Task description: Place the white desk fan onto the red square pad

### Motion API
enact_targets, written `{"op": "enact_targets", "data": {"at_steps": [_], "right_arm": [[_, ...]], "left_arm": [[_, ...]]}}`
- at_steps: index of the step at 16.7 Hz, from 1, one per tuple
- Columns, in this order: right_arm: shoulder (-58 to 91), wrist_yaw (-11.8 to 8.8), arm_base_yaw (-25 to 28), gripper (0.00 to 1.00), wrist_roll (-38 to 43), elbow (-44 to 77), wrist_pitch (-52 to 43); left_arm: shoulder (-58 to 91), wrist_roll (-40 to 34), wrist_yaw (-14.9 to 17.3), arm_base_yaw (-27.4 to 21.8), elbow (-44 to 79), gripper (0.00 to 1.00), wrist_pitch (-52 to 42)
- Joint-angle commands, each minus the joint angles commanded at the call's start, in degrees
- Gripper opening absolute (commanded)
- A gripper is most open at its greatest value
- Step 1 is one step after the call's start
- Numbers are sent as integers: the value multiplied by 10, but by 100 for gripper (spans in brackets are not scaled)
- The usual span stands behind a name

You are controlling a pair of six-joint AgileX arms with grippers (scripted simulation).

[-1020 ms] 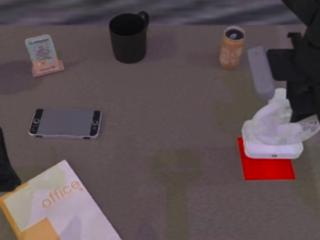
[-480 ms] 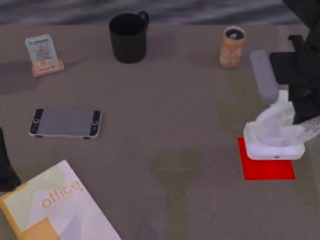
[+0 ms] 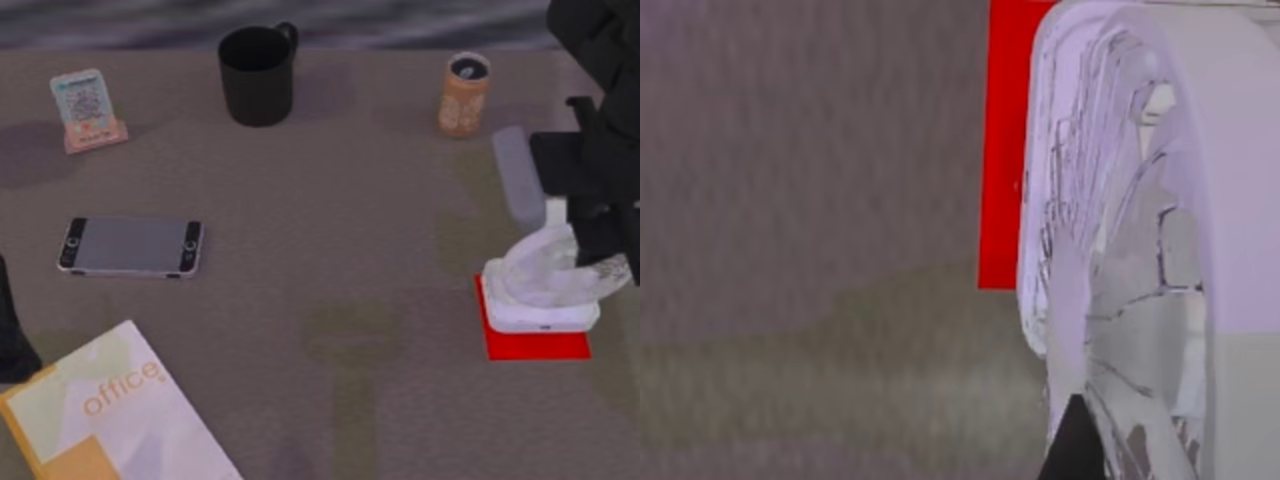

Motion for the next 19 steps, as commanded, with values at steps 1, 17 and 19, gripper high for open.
{"op": "enact_targets", "data": {"at_steps": [1, 17, 19], "right_arm": [[0, 0, 0, 8, 0, 0, 0], [0, 0, 0, 100, 0, 0, 0], [0, 0, 0, 100, 0, 0, 0]], "left_arm": [[0, 0, 0, 0, 0, 100, 0], [0, 0, 0, 0, 0, 100, 0], [0, 0, 0, 0, 0, 100, 0]]}}
